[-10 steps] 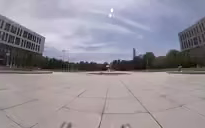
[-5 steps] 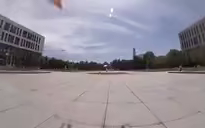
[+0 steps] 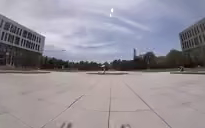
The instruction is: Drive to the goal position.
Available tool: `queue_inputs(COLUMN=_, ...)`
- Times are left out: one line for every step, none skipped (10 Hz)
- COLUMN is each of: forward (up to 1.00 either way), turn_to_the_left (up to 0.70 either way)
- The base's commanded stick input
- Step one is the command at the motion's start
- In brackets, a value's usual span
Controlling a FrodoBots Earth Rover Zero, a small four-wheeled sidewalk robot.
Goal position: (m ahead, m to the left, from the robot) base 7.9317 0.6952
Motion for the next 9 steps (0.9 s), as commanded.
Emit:
queue_inputs(forward=0.7, turn_to_the_left=-0.03)
queue_inputs(forward=0.7, turn_to_the_left=-0.33)
queue_inputs(forward=0.7, turn_to_the_left=-0.19)
queue_inputs(forward=0.7, turn_to_the_left=-0.01)
queue_inputs(forward=0.7, turn_to_the_left=0.0)
queue_inputs(forward=0.7, turn_to_the_left=0.0)
queue_inputs(forward=0.7, turn_to_the_left=0.0)
queue_inputs(forward=0.7, turn_to_the_left=0.0)
queue_inputs(forward=0.7, turn_to_the_left=0.0)
